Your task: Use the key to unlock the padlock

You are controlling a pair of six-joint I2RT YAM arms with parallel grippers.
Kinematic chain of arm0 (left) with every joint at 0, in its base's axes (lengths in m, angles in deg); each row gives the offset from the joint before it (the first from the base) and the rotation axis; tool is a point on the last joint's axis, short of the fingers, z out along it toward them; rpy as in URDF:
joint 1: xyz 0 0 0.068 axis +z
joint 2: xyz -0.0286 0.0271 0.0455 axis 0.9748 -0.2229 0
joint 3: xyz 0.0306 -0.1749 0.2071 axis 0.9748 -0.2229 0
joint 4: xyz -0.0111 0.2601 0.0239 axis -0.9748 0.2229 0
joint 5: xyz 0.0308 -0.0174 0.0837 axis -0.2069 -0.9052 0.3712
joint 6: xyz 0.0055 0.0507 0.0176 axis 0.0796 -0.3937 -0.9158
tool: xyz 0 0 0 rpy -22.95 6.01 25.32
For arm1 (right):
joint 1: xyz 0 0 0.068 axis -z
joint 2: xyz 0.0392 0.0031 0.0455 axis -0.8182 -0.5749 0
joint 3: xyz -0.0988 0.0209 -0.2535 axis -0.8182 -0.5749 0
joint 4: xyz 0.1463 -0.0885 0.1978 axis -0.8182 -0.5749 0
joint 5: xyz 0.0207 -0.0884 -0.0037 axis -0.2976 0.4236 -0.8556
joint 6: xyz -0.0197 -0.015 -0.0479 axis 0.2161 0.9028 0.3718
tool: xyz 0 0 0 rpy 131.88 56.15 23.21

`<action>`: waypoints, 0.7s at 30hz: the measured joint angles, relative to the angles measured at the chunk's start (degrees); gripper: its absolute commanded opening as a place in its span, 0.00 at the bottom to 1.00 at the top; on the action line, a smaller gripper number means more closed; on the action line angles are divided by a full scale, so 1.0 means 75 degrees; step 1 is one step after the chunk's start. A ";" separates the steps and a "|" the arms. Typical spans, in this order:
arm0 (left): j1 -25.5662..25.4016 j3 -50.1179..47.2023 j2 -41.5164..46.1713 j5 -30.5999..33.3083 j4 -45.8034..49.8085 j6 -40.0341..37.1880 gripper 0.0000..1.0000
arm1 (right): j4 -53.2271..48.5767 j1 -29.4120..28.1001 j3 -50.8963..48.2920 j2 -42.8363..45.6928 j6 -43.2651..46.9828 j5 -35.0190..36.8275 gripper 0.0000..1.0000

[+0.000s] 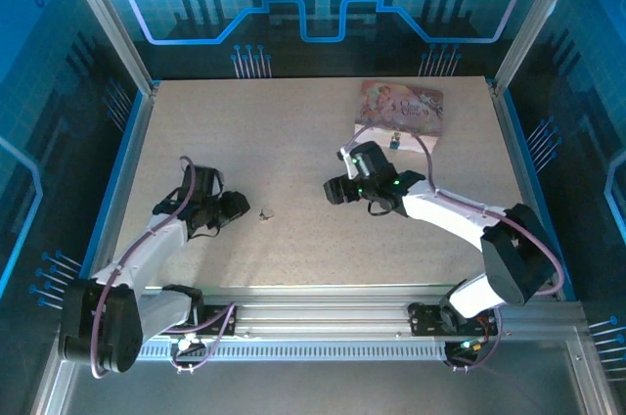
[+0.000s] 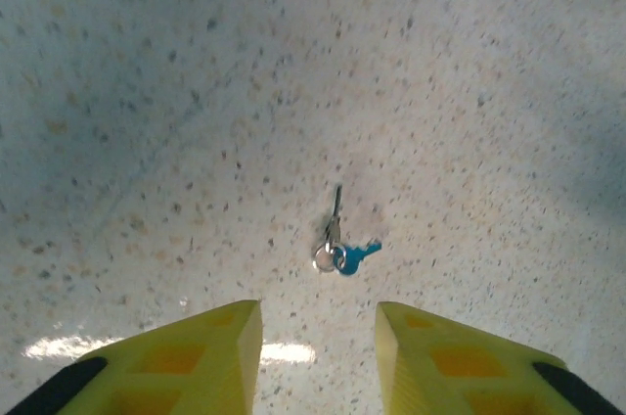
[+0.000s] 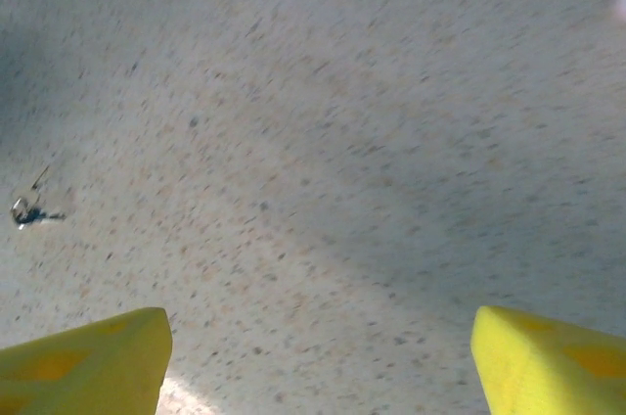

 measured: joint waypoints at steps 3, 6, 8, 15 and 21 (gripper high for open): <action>-0.0268 -0.0026 -0.0219 -0.0020 -0.0079 0.0026 0.33 | 0.0012 -0.0385 0.0038 -0.0207 -0.0093 -0.0079 0.72; -0.0472 -0.0026 -0.0685 -0.0085 -0.0332 0.0085 0.30 | 0.0020 -0.0702 0.0122 -0.0396 -0.0128 -0.0157 0.72; -0.0560 -0.0032 -0.1011 -0.0090 -0.0536 0.0192 0.28 | 0.0023 -0.0854 0.0166 -0.0481 -0.0160 -0.0157 0.72; -0.0624 -0.0198 -0.1527 -0.0052 -0.1271 0.0519 0.16 | 0.0023 -0.1131 0.0172 -0.0580 -0.0300 -0.0152 0.71; -0.0624 -0.0233 -0.1827 -0.0052 -0.1725 0.0650 0.16 | 0.0020 -0.1183 0.0172 -0.0749 -0.0326 -0.0154 0.71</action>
